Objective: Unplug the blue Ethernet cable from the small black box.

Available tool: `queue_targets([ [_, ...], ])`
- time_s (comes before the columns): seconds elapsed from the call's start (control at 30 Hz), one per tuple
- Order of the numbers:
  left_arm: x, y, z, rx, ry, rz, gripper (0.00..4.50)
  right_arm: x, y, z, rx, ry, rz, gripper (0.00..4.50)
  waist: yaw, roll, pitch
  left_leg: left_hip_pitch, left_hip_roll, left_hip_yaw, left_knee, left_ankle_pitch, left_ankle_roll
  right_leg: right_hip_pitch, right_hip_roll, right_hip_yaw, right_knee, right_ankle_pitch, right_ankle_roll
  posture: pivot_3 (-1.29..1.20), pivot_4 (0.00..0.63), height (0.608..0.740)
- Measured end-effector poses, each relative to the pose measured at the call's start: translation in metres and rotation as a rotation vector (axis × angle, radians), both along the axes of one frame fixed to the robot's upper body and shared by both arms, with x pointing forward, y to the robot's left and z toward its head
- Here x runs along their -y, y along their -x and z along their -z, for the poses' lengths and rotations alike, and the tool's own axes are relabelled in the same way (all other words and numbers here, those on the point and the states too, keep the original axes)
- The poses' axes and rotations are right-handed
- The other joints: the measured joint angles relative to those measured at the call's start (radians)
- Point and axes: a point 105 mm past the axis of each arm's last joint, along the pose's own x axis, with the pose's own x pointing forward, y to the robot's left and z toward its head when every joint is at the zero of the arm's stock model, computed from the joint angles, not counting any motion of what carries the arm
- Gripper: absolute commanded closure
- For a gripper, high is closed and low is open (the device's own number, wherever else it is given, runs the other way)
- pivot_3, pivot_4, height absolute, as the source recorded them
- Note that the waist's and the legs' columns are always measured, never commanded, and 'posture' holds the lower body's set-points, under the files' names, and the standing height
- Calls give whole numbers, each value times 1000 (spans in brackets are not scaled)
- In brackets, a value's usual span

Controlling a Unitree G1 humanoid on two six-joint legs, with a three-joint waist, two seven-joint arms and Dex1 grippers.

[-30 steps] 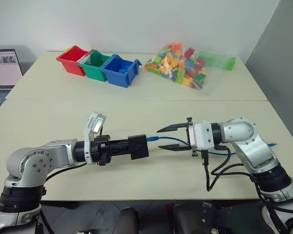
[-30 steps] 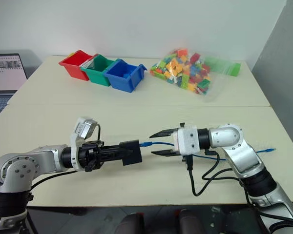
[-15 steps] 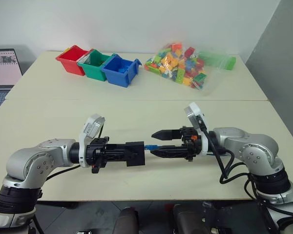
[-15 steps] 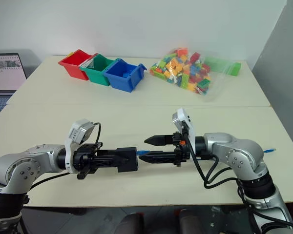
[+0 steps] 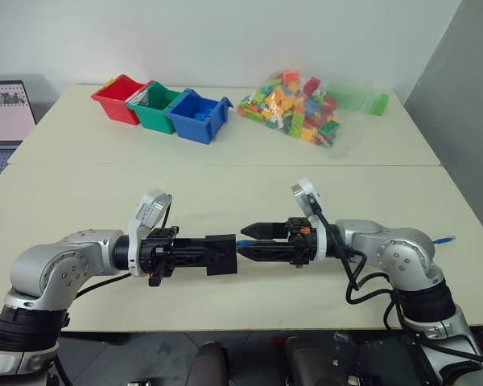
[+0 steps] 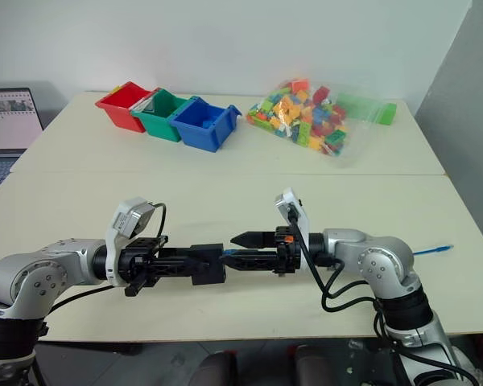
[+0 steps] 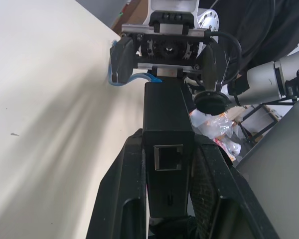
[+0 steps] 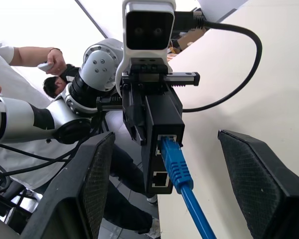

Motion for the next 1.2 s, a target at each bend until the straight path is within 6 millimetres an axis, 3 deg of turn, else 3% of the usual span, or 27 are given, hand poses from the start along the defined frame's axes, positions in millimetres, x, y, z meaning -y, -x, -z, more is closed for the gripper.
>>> queue_targets([
  [0.37, 0, -1, 0, 0, -4, -7, 3706, 0, -2, 3, -3, 11, 5, 1000, -3, 0, 0, 0, 0, 0, 0, 0, 0, 0, 0, 0, 0, 0, 0, 0, 150, 740],
  [0.5, 1, -2, 1, 0, -3, -15, 3706, 0, -2, 4, -1, 18, 6, 1644, -3, 0, 0, 0, 0, 0, 0, 0, 0, 0, 0, 0, 0, 0, 0, 0, 150, 740],
  [0.8, 2, -2, 1, 3, -5, -17, 3706, 0, -1, 9, 5, 48, -8, 3773, -5, 0, 0, 0, 0, 0, 0, 0, 0, 0, 0, 0, -1, 0, 0, 0, 150, 740],
  [0.93, 3, -2, 1, 5, -11, -22, 3707, 0, 1, 9, -4, 42, -27, 4465, -6, 0, 0, 0, 0, 0, 0, 0, 0, 0, 0, 0, -1, 0, 0, 0, 150, 740],
  [1.2, 6, 2, -1, 17, -15, 8, 3707, 3, 5, 7, -27, 50, -68, 4468, -7, 0, 0, 0, 0, 0, 0, 0, 0, 0, 0, 0, -1, 0, 0, 0, 150, 740],
])
